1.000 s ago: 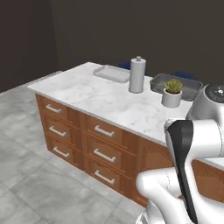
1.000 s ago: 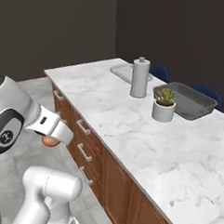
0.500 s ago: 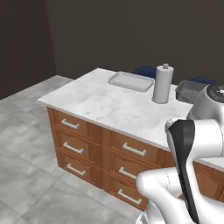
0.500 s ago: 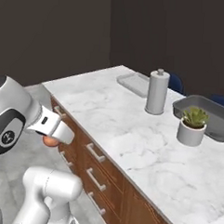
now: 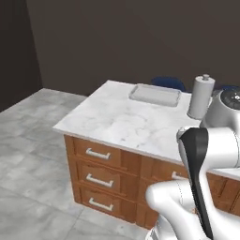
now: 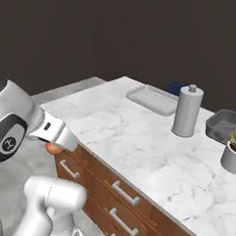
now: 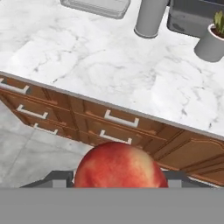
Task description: Place the cold items (onion and peach) from the fridge in one tupperware on the dining counter. Place the warm items (hot dog and kebab skewer) in the stove area in another tupperware.
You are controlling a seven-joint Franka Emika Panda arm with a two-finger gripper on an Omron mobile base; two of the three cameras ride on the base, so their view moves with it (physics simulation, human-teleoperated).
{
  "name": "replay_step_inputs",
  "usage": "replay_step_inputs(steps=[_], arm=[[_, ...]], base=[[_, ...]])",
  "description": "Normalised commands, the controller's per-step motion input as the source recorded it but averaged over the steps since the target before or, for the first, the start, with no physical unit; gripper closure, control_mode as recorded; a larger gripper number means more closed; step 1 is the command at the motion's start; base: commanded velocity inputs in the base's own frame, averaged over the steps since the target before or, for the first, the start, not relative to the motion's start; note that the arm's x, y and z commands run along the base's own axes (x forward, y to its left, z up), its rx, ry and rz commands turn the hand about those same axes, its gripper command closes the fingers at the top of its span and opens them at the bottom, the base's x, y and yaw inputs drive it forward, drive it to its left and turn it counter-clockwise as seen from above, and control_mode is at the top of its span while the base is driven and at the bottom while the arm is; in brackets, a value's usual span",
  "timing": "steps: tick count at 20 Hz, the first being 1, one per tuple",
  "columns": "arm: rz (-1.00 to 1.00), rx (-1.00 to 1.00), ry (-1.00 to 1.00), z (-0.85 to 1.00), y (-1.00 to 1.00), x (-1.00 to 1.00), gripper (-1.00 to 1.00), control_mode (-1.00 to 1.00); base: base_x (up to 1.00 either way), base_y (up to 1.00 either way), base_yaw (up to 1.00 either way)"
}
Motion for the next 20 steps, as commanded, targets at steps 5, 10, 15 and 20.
replay_step_inputs(steps=[5,10,15,20], arm=[[0.0,0.0,0.0,0.0,0.0,0.0,1.0,1.0],[0.0,0.0,0.0,0.0,0.0,0.0,1.0,1.0],[0.0,0.0,0.0,0.0,0.0,0.0,1.0,1.0],[0.0,0.0,0.0,0.0,0.0,0.0,1.0,1.0]], base=[[0.37,1.0,-0.34],[0.0,1.0,-0.33],[0.05,1.0,-0.39],[0.19,1.0,-0.49]])
